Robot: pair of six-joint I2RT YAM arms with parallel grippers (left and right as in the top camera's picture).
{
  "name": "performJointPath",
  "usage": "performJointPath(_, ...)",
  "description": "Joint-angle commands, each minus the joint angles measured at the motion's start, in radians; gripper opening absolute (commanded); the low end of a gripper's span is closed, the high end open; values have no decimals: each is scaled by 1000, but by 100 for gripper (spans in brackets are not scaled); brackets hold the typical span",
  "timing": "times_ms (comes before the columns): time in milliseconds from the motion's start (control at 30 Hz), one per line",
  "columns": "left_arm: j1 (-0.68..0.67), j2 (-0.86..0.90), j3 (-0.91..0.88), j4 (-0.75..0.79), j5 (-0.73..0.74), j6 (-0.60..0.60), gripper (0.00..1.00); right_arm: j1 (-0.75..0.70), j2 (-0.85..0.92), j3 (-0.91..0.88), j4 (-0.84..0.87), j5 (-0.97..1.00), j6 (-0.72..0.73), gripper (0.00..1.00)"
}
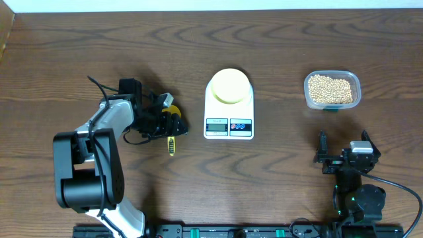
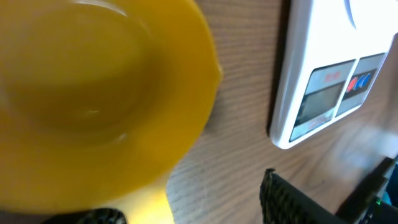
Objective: Scoop item into bowl and weigh 50g on scale
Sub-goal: 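Lower the left gripper and close it on the yellow scoop handle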
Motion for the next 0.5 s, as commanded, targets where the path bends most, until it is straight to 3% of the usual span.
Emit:
performJointPath(0, -4, 125, -71, 14, -172, -23, 61, -3, -6, -3, -2, -1, 16, 99)
performJointPath(400, -4, 125, -71, 21, -172, -37, 52, -3, -6, -3, -2, -1, 16, 99)
performJointPath(467, -4, 125, -71, 21, -172, -37, 46, -3, -6, -3, -2, -1, 16, 99)
